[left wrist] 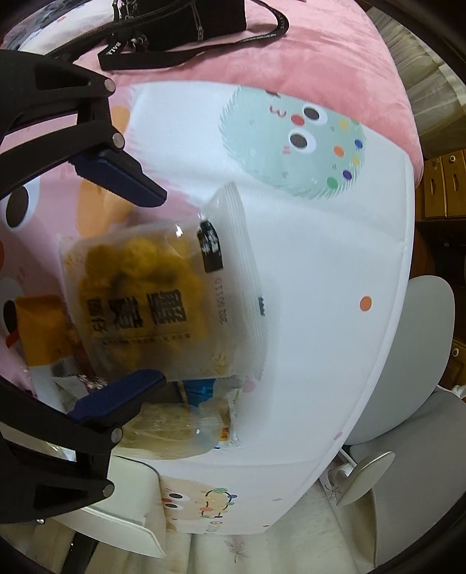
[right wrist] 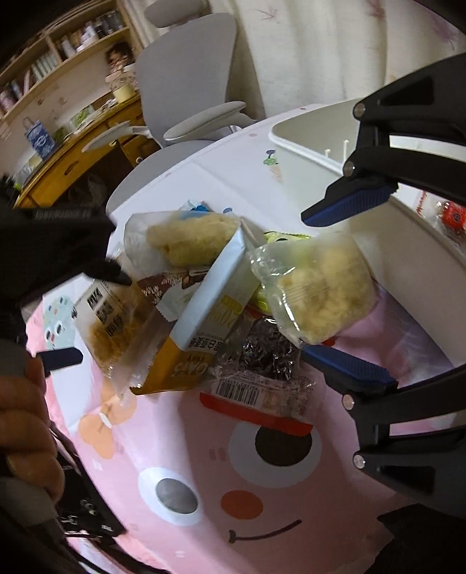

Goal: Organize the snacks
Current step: 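Grasp the crab-roe snack bag with the left tool while the right tool grasps the clear bread bag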

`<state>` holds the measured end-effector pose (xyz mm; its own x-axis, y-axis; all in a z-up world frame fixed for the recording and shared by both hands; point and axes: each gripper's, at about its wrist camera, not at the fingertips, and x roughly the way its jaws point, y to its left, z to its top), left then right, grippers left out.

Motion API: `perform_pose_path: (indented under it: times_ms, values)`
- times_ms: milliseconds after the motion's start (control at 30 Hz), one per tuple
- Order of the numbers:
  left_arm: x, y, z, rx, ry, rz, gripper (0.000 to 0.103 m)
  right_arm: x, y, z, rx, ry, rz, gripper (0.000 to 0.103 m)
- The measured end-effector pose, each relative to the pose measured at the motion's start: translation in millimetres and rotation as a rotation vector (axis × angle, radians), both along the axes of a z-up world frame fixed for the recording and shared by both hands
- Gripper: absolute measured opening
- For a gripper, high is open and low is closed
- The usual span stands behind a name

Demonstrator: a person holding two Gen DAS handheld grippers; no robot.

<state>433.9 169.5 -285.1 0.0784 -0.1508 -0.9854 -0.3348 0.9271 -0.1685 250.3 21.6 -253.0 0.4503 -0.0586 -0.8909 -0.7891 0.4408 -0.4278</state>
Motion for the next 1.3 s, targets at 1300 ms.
perform_pose_path:
  times_ms: [1300]
  values:
    - [-68.5,41.4,30.7,-0.037,-0.018,0.106,0.075,-37.1,20.2,17.4,-0.034,0.130,-0.033,0.040]
